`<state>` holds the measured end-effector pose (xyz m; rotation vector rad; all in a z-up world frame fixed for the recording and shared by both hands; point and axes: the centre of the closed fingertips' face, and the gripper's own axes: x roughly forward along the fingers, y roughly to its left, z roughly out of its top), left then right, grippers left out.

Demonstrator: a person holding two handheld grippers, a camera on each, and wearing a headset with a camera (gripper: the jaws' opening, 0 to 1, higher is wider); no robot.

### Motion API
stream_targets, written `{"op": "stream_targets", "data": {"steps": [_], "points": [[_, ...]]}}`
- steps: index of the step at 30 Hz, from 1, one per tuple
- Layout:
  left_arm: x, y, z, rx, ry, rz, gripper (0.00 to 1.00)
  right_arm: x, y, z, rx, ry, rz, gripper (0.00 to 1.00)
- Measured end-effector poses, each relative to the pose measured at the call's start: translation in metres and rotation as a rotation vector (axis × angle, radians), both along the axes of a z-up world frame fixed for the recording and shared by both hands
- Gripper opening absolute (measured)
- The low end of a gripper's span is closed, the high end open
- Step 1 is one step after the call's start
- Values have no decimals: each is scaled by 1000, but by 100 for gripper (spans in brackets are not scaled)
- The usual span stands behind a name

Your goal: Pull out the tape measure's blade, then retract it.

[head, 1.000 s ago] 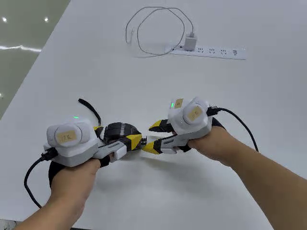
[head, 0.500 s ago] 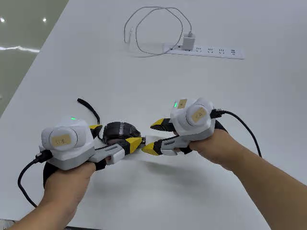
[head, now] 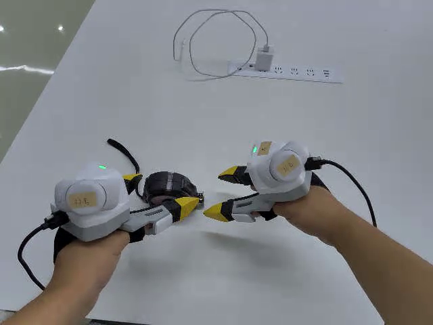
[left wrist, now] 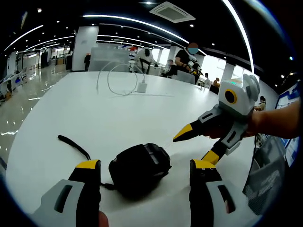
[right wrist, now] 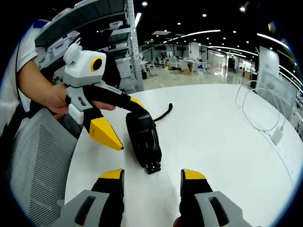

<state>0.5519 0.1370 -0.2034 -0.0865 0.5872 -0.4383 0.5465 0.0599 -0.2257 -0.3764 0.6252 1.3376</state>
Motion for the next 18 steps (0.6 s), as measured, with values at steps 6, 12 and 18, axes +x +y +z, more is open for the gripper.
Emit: {"op": "stream_targets", "data": {"steps": [6, 12, 18], "points": [[-5, 7, 0, 34, -6, -26, 77, -4, -10, 3, -3, -2, -24, 47], [-11, 11, -2, 54, -6, -47, 82, -10, -17, 4, -9, 0, -33, 50], [-17, 12, -2, 63, -4, -70, 83, -12, -21, 6, -9, -2, -43, 51]]}}
